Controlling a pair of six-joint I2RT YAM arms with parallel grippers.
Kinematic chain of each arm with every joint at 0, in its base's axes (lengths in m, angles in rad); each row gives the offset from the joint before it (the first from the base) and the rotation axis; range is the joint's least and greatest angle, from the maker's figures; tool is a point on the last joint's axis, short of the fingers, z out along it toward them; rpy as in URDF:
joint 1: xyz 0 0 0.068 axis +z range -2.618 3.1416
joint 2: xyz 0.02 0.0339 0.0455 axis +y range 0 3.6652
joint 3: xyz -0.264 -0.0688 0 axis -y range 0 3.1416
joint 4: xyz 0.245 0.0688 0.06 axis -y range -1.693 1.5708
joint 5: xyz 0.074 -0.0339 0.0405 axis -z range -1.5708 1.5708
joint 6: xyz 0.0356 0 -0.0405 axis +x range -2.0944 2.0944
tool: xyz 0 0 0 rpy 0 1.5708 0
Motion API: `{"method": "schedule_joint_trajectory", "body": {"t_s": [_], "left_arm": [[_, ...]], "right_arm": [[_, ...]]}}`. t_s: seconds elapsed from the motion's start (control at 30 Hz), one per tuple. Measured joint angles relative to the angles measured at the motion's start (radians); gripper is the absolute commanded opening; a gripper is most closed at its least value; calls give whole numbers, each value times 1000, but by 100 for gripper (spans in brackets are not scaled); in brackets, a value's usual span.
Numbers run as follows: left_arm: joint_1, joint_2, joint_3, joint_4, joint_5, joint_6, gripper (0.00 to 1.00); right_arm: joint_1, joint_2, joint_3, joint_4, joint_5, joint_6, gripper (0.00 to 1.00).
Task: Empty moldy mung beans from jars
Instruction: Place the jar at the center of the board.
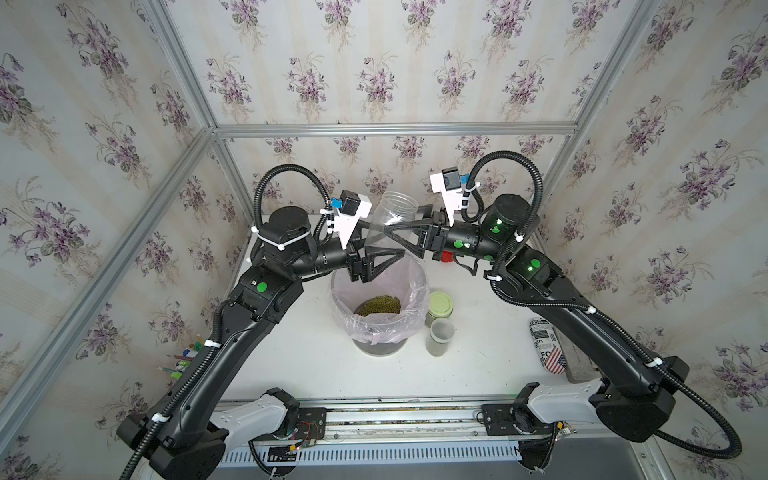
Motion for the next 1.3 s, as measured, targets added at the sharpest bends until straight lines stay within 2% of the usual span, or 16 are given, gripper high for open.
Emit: {"method": "schedule_joint_trajectory", "body": {"t_s": [0.03, 0.07, 0.73, 1.07, 1.3], "left_arm": [[0, 0, 0, 0, 0, -1, 51], [0, 0, 0, 1, -1, -3, 99], [0, -23, -27, 8, -56, -2, 100], [0, -68, -8, -126, -204, 123, 100], [0, -123, -25, -207, -336, 164, 100]], "right_arm": [[0, 0, 0, 1, 1, 0, 62], [0, 0, 0, 2, 2, 0, 62], [0, -6, 0, -19, 24, -12, 60], [1, -12, 13, -104, 126, -75, 60], [1, -13, 42, -173, 244, -140, 60]]}}
